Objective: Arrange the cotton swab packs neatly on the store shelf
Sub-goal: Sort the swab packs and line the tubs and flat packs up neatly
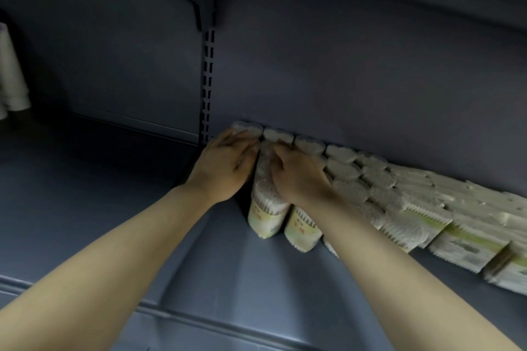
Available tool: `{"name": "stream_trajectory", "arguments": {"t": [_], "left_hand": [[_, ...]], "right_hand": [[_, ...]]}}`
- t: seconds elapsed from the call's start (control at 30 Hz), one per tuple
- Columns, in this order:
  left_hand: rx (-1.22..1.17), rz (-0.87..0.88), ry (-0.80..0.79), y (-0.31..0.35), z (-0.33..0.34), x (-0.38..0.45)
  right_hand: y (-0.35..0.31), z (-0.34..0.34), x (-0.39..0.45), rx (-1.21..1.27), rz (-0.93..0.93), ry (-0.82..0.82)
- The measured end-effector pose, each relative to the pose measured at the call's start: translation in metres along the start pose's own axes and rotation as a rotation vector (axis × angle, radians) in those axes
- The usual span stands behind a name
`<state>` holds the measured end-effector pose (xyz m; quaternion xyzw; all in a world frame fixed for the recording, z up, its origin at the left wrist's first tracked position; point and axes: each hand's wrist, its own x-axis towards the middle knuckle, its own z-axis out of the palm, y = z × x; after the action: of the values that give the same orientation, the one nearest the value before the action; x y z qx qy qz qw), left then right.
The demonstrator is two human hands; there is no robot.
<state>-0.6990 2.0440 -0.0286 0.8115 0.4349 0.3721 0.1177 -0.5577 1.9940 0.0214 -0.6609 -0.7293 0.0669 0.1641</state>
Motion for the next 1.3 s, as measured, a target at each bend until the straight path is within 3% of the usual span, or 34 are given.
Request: {"name": "stream_trajectory", "arguments": {"t": [0.33,0.83,1.13,1.3], "left_hand": [[-0.028,0.018,0.041,0.029,-0.006,-0.013],[-0.048,0.09,0.06,0.129,0.003,-0.059],[-0.025,0.268,-0.138,0.187,0.041,-0.086],[-0.018,0.285,-0.263,0.213,0.064,-0.094]], "right_hand": [[0.008,-0.015,-0.015,0.07,-0.002,0.113],[0.076,-0.045,-0.098,-0.06,0.178,0.305],[0.136,-0.075,-0.174,-0.069,0.321,0.357],[0.167,-0.084,-0.21,-0.076,0.436,0.372]]}}
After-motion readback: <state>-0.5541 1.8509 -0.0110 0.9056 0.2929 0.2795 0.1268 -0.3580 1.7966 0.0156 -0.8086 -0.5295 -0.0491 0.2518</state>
